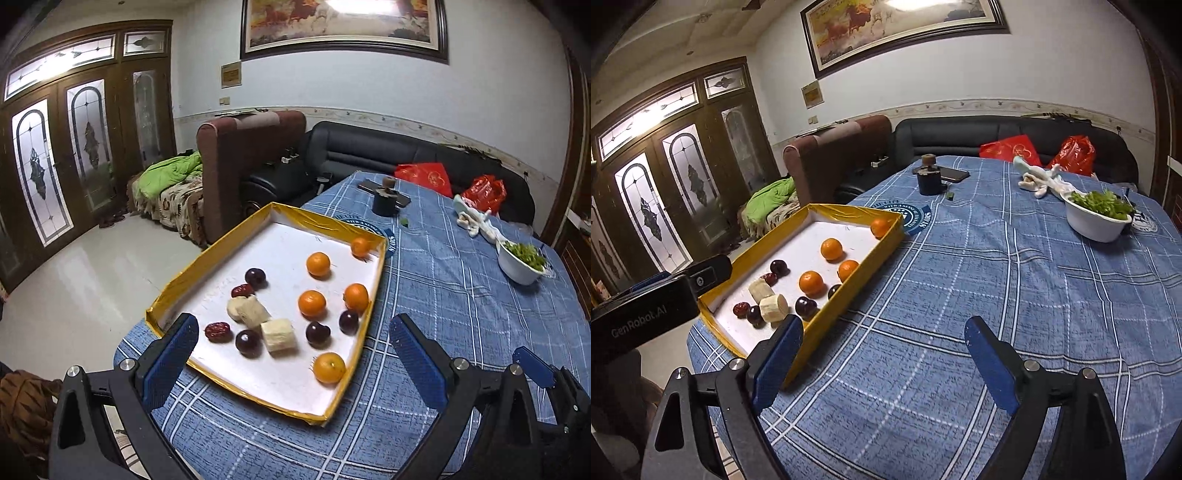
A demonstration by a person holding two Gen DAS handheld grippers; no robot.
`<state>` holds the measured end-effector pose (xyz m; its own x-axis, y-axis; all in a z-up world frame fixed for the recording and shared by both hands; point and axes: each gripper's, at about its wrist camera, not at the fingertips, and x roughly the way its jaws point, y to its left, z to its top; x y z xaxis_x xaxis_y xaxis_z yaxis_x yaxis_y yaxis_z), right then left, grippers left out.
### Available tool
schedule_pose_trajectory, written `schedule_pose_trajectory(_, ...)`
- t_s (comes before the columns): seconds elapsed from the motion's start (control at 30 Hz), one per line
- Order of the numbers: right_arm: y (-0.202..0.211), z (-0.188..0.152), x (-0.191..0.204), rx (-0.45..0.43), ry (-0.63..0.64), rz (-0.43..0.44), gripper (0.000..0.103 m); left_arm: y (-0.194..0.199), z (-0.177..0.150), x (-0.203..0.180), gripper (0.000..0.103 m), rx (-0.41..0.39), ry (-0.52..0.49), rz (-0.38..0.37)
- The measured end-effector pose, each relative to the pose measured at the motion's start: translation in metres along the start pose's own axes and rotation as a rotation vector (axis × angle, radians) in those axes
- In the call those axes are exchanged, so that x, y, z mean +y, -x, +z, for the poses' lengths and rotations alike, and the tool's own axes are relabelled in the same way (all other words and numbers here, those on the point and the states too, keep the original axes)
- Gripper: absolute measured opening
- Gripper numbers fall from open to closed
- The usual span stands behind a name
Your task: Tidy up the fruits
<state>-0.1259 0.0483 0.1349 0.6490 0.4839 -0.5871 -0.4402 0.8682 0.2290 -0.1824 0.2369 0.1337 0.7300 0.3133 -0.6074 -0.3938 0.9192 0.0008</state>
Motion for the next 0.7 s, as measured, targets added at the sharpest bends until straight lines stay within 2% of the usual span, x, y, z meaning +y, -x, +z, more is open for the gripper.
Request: schedule_pose_trajectory(0.7,-0.011,-0.023,-0.01,0.063,-0.035,-0.047,0.094,-0.02,-0.016,-0.011,0.103,0.075,-0.042,-0.022)
